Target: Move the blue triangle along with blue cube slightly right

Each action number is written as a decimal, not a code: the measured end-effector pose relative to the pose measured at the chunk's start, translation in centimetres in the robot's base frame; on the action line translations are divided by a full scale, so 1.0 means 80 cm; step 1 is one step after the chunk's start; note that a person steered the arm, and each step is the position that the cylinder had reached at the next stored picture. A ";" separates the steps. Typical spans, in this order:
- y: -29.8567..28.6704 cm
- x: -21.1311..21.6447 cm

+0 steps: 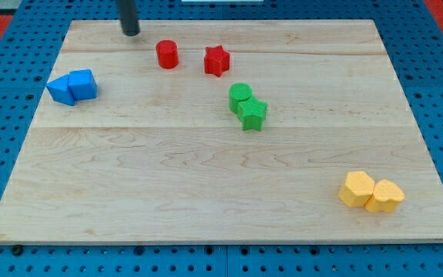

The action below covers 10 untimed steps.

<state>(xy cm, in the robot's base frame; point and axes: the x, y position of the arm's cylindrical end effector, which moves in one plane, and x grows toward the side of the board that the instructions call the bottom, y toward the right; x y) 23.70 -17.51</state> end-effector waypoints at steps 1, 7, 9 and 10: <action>0.034 0.047; 0.043 0.271; -0.088 0.230; -0.133 0.212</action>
<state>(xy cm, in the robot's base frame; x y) 40.63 -28.15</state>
